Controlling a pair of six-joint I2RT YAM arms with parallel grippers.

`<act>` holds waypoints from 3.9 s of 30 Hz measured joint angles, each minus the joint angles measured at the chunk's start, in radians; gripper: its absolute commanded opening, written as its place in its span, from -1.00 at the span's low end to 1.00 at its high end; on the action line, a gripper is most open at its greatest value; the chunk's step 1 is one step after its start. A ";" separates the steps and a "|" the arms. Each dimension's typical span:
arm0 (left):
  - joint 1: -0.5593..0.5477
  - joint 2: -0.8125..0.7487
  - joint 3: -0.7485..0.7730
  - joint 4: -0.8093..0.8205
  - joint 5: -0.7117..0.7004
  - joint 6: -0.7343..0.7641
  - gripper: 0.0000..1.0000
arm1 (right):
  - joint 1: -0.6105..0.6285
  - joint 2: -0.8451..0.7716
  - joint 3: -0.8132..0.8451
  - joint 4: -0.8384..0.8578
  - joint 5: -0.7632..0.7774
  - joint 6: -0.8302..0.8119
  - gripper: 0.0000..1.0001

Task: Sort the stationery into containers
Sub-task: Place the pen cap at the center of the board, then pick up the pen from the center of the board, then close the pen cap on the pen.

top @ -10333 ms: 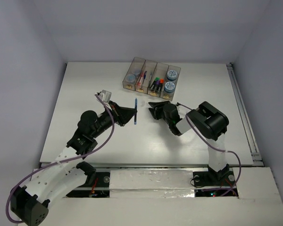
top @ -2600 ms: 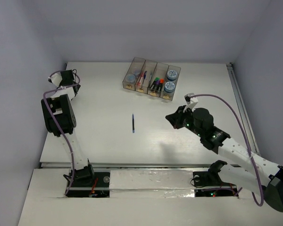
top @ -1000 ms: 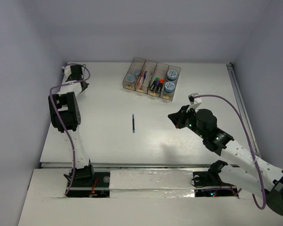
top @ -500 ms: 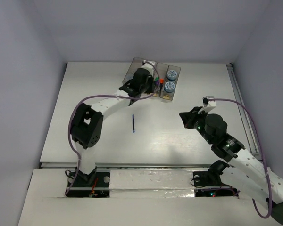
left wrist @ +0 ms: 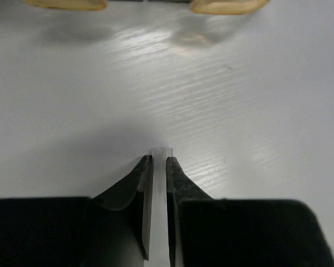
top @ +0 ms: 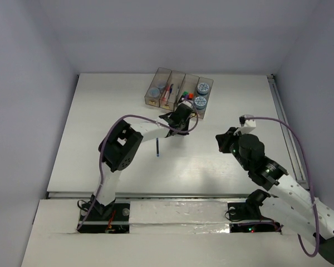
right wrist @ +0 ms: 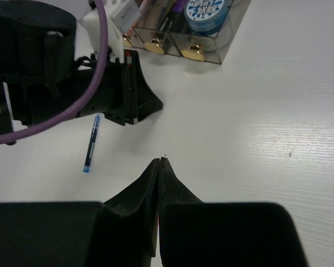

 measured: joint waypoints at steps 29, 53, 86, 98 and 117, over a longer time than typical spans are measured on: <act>0.032 -0.516 -0.503 0.114 -0.240 -0.166 -0.25 | 0.000 0.234 0.006 0.039 -0.036 0.004 -0.93; 0.060 -0.373 -0.583 0.178 -0.283 -0.176 -1.00 | -0.016 0.583 0.199 0.116 -0.096 -0.006 -0.01; 0.050 -0.883 -0.910 0.315 -0.004 -0.171 -1.00 | -0.038 1.262 0.617 0.101 -0.139 0.019 -0.38; 0.050 -0.938 -0.932 0.359 0.055 -0.172 -1.00 | -0.040 1.252 0.606 0.098 -0.127 0.031 -1.00; 0.018 -1.078 -0.975 0.585 0.154 -0.175 -1.00 | -0.036 0.735 0.238 0.737 -0.277 0.401 -1.00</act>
